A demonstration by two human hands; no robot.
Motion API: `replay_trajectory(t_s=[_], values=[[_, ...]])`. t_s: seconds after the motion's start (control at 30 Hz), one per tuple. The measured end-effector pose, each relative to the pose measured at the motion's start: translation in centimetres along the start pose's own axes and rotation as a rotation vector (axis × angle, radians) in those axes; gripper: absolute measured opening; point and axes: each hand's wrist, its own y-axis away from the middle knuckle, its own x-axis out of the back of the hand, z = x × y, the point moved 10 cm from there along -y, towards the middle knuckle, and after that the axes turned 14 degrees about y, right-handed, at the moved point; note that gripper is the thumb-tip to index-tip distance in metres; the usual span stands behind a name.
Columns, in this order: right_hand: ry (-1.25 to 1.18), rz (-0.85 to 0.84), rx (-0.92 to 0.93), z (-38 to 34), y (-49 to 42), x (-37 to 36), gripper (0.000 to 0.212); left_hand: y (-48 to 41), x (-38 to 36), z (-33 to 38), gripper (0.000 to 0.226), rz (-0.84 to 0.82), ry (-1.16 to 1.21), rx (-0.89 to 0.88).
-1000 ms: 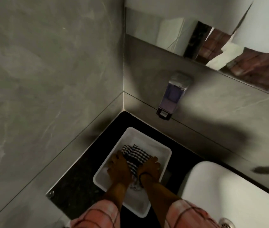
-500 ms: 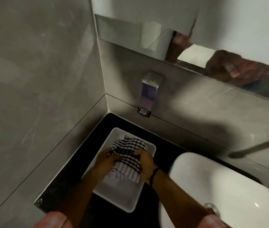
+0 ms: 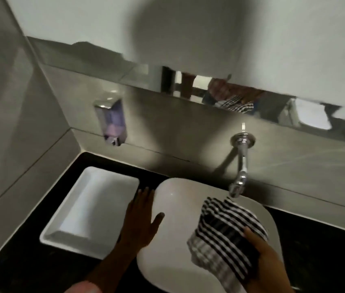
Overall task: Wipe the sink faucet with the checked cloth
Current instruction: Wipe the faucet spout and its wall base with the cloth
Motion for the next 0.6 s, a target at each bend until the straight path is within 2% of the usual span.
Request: replay_trajectory(t_s=[0.07,0.17,0.23,0.27,0.37,0.43,0.53,0.6], values=[[-0.095,0.006,0.039,-2.3,2.8,4.1,0.054,-0.4,-1.6,0.5,0.091,0.0,-0.113,-0.046],[-0.187,0.004,0.271,-7.1,5.2,7.8,0.062,-0.6,-2.2,0.1,0.095,0.036,-0.185,-0.095],[-0.142,0.137,0.441,-10.4,6.4,10.6,0.063,-0.6,-2.5,0.7,0.095,0.057,-0.205,-0.15],[-0.069,0.247,0.532,-12.5,6.5,11.2,0.056,-0.6,-2.4,0.4,0.095,0.059,-0.202,-0.144],[0.211,0.437,0.8,-19.2,6.8,8.0,0.041,-0.6,-2.3,0.0,0.096,0.061,-0.168,-0.093],[0.356,0.568,0.897,-22.2,5.2,4.7,0.034,-0.7,-2.4,-0.1,0.095,0.057,-0.161,-0.083],[0.532,0.669,0.866,-23.2,1.5,-0.9,0.043,-0.7,-2.5,0.0,0.096,0.033,-0.159,-0.077],[0.816,0.67,0.917,-22.9,-0.3,-5.0,0.057,-0.8,-2.5,-0.4,0.097,0.04,-0.151,-0.047]])
